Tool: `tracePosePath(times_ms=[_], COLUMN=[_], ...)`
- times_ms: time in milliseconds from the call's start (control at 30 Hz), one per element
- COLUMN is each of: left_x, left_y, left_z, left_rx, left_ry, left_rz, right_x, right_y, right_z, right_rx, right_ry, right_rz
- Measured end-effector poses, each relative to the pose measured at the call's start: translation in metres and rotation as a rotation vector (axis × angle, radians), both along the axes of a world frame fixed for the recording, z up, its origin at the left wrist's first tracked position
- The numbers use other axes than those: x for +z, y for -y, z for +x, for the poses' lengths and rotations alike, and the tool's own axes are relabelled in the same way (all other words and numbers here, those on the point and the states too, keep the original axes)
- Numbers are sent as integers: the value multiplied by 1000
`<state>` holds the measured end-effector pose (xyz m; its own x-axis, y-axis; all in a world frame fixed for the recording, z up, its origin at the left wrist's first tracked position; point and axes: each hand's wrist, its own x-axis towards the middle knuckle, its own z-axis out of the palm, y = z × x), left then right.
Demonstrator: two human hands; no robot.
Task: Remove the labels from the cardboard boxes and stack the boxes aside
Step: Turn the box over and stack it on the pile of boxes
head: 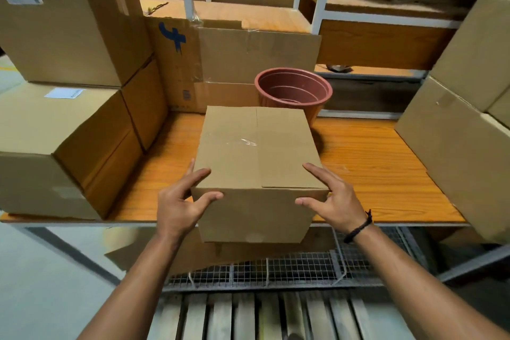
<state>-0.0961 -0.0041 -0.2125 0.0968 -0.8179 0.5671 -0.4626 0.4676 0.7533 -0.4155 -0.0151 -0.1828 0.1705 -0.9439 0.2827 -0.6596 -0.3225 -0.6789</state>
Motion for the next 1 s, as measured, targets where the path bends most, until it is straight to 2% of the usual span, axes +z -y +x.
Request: tracePosePath(times_ms=[167,400,567,733,1000], left_x=[1,28,47,59,47], left_y=[-3,11,11,21,40], left_z=[-61,-166,-249,-320,-384], left_rx=[-118,-249,-244,-238,-231], left_ry=[-27,12,-5,4,37], left_rz=[-45,-74,-74,-72,37], right_x=[0,15,38,44,29], right_y=[-25,-57,-73,-65,-30], right_z=[-65,-163,-238,-306,-367], right_rx=[-115,-258,-316,-376,-390], right_ry=[26,99,108,98,104], right_rz=[25,-38,-147,-166,-85])
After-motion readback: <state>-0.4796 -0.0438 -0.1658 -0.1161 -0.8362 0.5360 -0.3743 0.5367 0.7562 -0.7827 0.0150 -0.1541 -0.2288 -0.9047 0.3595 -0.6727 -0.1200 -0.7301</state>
